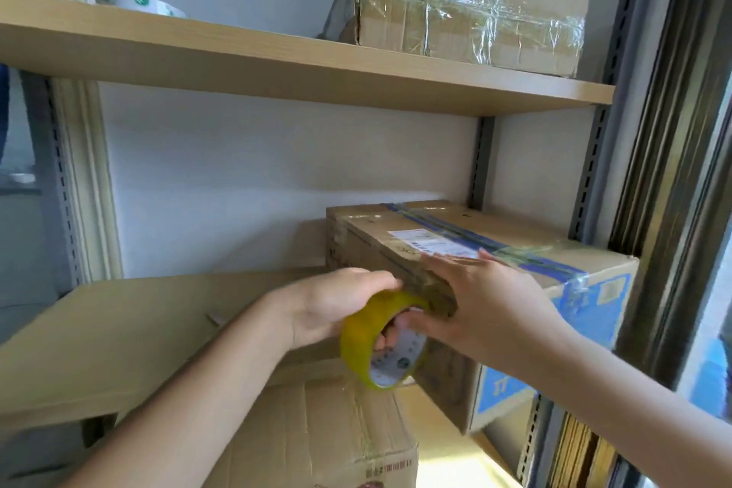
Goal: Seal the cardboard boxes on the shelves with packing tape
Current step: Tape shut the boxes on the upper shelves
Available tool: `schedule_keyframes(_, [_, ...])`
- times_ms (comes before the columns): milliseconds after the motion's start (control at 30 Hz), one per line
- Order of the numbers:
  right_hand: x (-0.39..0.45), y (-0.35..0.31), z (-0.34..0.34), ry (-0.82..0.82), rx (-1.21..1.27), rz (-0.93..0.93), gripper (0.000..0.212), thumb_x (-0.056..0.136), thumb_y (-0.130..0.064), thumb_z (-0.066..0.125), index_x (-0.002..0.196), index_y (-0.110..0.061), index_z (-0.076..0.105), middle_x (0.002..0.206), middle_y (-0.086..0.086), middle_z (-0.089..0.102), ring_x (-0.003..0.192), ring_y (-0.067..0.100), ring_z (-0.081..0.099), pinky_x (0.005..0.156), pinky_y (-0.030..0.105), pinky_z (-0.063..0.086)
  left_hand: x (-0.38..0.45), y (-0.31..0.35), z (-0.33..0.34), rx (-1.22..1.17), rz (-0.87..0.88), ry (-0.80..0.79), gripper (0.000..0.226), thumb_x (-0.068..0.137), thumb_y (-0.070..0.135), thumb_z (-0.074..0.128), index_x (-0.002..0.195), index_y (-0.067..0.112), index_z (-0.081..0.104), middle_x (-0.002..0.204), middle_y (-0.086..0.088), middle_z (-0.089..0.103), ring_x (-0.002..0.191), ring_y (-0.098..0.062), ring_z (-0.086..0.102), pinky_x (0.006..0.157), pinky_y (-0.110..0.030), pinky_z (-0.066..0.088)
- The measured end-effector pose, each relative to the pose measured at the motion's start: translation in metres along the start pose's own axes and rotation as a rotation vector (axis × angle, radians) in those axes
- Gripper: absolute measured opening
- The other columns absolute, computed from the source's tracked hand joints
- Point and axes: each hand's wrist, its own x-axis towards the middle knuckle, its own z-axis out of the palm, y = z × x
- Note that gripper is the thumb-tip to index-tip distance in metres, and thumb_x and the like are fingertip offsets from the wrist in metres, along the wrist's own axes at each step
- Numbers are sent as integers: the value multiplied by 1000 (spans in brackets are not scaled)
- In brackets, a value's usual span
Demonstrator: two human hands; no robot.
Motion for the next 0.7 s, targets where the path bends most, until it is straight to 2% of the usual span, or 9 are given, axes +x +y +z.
schedule_keyframes(33, [-6,4,0,-2,-16,6,77,72,-89,37,135,-46,47,134,-20,58,125,12,54,103,30,41,-5,-6,7,-101,55,-69,32,103,23,42,97,0,64,74,-14,67,61,-20,63,62,-26,55])
schedule_keyframes(67, [-10,8,-4,-39,-7,24,80,74,-87,40,143,-47,39,142,-20,52,130,11,50,106,30,39,-10,-16,13,-210,118,-112,29,102,22,44,102,1,64,79,-18,68,67,-23,65,66,-29,56])
schedule_keyframes(133, [-8,20,-11,-107,24,44,91,65,-91,34,145,-47,38,137,-14,58,123,17,55,94,33,50,-17,-45,30,-316,237,-89,31,103,29,45,104,6,66,80,-21,67,74,-26,65,74,-29,54])
schedule_keyframes(200, [-4,26,-11,-123,-20,10,96,59,-92,29,142,-45,43,120,-1,68,110,26,61,85,36,53,-19,-83,52,-215,281,52,48,103,41,43,91,0,65,69,-18,64,67,-21,62,77,-24,51])
schedule_keyframes(333, [-5,28,-3,-59,-60,-29,61,84,-71,50,138,-42,51,102,7,70,97,31,63,78,34,52,7,-146,92,-50,246,283,56,95,57,38,67,13,57,57,-5,59,53,-19,56,74,-31,53])
schedule_keyframes(500, [-8,31,2,-39,-49,-47,50,89,-61,51,133,-38,56,98,8,71,93,32,62,79,38,53,57,-160,100,20,322,184,63,96,67,29,61,22,55,57,-3,60,57,-21,58,84,-43,52])
schedule_keyframes(567, [-8,33,3,-20,-29,-62,58,85,-67,48,135,-38,54,105,5,71,97,29,63,81,39,54,67,-168,97,8,312,174,61,98,60,31,60,21,57,57,-3,62,56,-20,59,84,-43,53])
schedule_keyframes(600, [-11,34,3,-10,-1,-83,69,80,-73,47,141,-40,48,118,2,69,106,26,62,85,39,53,70,-172,96,-22,316,178,61,98,59,31,60,19,58,57,-3,62,55,-19,59,81,-40,54])
schedule_keyframes(700, [-41,41,13,57,-61,-182,118,62,-88,49,157,-35,6,160,-5,26,140,18,35,111,43,37,81,-179,97,-137,368,182,58,94,61,37,64,18,61,55,-7,61,52,-20,58,73,-34,53])
